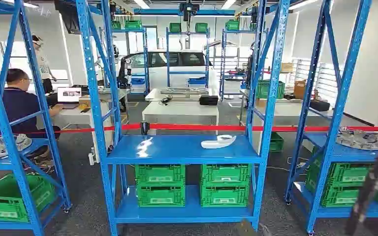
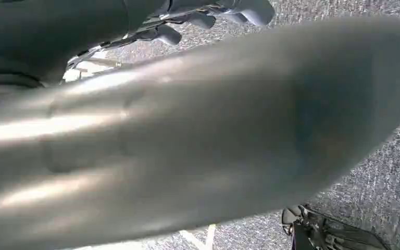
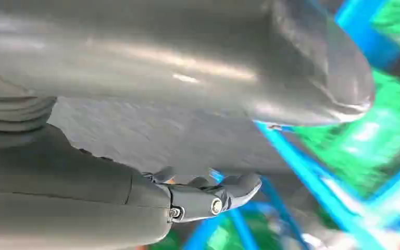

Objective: Take the parts from the cabinet and place them on the table.

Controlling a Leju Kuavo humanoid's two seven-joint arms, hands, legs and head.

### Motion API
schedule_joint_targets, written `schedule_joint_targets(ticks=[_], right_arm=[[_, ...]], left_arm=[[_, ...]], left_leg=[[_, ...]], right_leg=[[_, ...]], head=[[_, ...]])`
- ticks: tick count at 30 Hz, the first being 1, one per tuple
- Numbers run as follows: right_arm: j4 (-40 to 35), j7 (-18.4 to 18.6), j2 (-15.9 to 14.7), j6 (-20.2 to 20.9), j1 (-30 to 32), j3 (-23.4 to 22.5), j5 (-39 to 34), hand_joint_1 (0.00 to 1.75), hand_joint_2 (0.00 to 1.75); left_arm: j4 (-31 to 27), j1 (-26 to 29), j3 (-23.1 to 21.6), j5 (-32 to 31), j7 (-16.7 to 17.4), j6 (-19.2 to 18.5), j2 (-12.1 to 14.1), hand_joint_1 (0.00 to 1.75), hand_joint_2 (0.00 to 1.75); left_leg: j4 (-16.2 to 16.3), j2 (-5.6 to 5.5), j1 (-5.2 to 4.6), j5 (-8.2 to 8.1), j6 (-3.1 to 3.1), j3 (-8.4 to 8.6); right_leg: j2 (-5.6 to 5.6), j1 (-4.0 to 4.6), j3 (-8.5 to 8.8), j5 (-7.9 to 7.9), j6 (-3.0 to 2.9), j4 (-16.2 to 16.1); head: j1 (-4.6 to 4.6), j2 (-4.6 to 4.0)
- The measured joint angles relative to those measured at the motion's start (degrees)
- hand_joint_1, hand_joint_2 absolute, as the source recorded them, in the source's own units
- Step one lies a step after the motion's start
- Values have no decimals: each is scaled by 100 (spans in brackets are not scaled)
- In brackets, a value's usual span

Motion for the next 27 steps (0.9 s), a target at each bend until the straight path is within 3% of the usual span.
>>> schedule_joint_targets(ticks=[11, 21, 22, 25, 26, 27], right_arm=[[-627, 223, 306, 114, -817, 2181, -260, 0, 0], [-746, 592, 475, 162, -1201, 4240, -492, 0, 0], [-746, 623, 477, 160, -1222, 4397, -525, 0, 0], [-732, 759, 472, 129, -1302, 4933, -597, 0, 0], [-726, 809, 468, 118, -1316, 5084, -625, 0, 0], [-719, 837, 464, 114, -1325, 5193, -641, 0, 0]], left_arm=[[48, -80, 151, -275, 98, 22, -6, 0, 0], [87, -158, 236, -577, 262, 24, -33, 0, 0], [92, -165, 236, -606, 289, 20, -31, 0, 0], [98, -182, 238, -724, 352, -4, -37, 0, 0], [105, -189, 238, -769, 369, -19, -59, 0, 0], [105, -190, 241, -794, 378, -30, -63, 0, 0]], left_leg=[[0, 0, 2, 4, -6, -2], [1, 0, 2, 5, -7, -5], [48, 2, -33, -5, 11, -17], [-27, 36, -22, -7, 89, -82], [-47, 48, 20, -1, 117, 21], [-80, 72, 38, -2, 140, 56]], right_leg=[[1, 1, -5, 1, -1, 5], [1, 1, -9, 1, -1, 5], [6, -39, -10, 24, 31, -23], [19, -3, -26, 120, 90, 43], [24, 5, -56, 116, 94, 95], [-125, 6, -137, 51, 88, 230]], head=[[0, 0], [0, 0], [-4, 0], [-11, 0], [-17, 0], [-4, 0]])
